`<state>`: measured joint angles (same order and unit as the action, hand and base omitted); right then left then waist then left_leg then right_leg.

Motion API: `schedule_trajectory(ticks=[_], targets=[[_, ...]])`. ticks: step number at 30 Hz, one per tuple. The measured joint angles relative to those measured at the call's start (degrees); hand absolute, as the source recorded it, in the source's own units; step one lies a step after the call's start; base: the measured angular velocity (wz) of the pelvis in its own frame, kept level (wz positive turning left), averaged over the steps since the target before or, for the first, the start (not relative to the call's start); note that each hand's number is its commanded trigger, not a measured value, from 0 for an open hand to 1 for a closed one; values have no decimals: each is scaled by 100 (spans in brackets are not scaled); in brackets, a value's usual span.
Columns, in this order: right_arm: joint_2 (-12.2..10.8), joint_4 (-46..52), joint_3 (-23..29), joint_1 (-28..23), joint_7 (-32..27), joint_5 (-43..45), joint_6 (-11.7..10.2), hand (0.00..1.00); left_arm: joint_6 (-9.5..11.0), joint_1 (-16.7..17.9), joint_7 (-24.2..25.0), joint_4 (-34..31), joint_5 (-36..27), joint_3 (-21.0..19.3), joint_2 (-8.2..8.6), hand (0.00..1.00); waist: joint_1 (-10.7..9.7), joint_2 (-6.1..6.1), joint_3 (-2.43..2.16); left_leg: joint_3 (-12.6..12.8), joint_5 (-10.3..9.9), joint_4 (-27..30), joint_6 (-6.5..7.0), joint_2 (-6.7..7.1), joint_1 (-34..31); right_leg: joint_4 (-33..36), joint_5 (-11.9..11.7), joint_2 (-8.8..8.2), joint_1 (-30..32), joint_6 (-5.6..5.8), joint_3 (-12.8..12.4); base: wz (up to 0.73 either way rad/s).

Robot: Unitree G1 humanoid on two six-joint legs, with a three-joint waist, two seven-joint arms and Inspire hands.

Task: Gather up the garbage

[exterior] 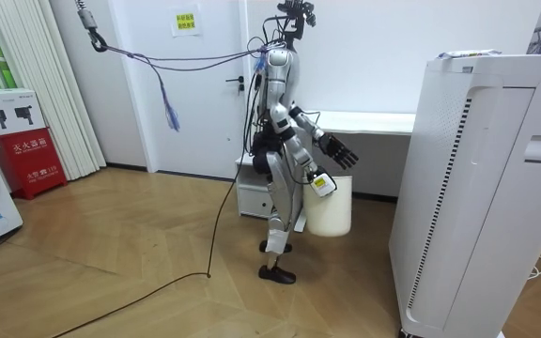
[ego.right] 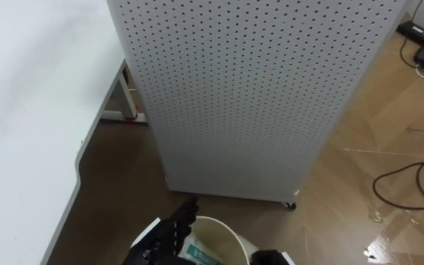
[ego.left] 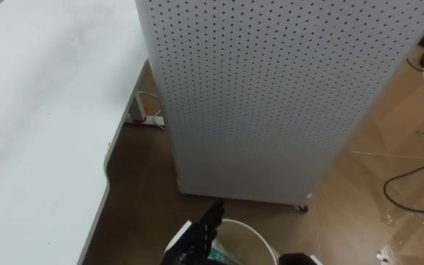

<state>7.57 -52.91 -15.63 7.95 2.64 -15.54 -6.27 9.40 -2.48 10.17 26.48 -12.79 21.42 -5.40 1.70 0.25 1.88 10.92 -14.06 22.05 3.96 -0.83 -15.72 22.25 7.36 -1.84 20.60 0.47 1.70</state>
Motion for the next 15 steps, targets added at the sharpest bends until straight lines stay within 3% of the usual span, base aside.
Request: schedule_trajectory(ticks=[5,11,15], targets=[[90,236,135,-188,-1,-86,-8,100,157,47,-120,-502,9,-107,-29,0,-39,9,-10,60,19,-171,-3,31,244,-56,0,-8,-169,1,-15,-7],[318,909,243,-628,-2,-94,-45,100,246,322,-431,-1614,135,-323,-313,0,-161,2,-35,156,17,-357,0,76,681,-60,1,19,-421,1,-171,-20],[343,1164,474,-903,-39,-92,-52,100,449,639,-794,-2144,461,-606,-346,0,-167,-31,-108,238,-15,-481,35,158,1050,-6,2,26,-582,3,-158,-46]])
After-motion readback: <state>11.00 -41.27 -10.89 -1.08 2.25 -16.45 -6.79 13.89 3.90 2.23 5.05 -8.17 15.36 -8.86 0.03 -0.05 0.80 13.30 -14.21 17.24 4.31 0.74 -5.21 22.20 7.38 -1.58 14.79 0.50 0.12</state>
